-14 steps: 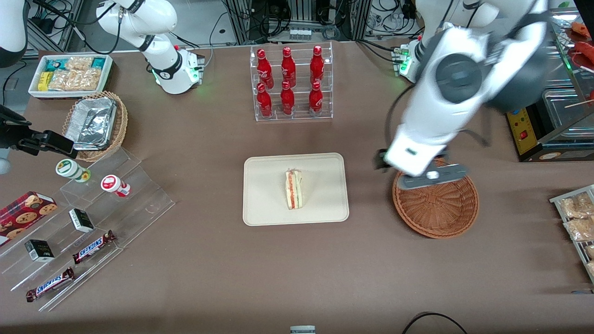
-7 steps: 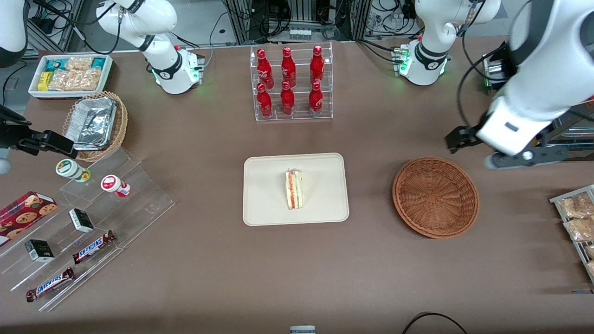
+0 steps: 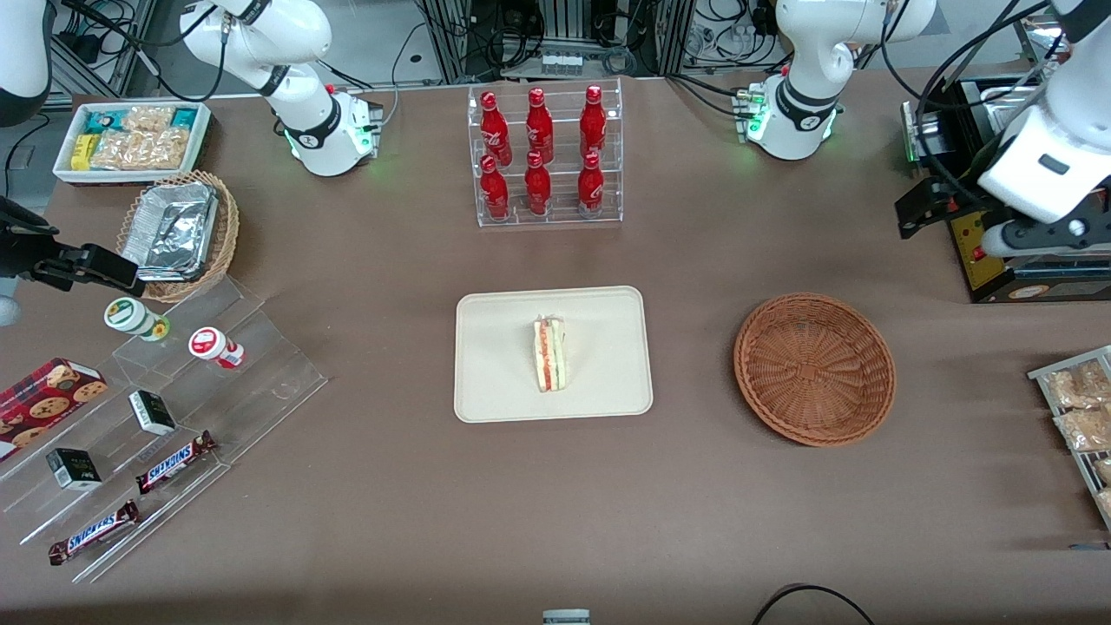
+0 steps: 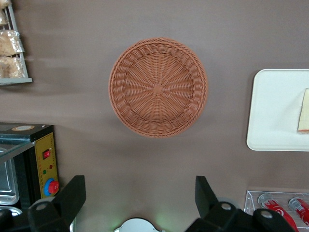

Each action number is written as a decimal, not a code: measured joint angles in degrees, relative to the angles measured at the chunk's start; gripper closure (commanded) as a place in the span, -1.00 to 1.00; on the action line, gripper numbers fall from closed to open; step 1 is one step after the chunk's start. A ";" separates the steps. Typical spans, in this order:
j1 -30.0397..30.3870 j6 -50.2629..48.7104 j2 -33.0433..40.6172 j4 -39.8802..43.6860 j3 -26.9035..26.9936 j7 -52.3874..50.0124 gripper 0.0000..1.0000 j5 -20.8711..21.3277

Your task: Place sandwich from basket to tray

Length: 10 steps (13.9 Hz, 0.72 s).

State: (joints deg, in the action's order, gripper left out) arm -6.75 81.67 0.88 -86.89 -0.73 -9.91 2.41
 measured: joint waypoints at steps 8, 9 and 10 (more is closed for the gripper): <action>0.22 0.38 0.52 -0.65 3.54 2.57 -1.00 -0.11; 0.85 0.57 0.39 -0.65 3.24 2.57 -1.00 -0.11; 2.94 0.70 0.24 -0.65 1.71 3.03 -1.00 -0.11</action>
State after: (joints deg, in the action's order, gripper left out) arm -3.81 82.36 1.12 -87.54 0.97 -6.88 2.29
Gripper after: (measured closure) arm 0.000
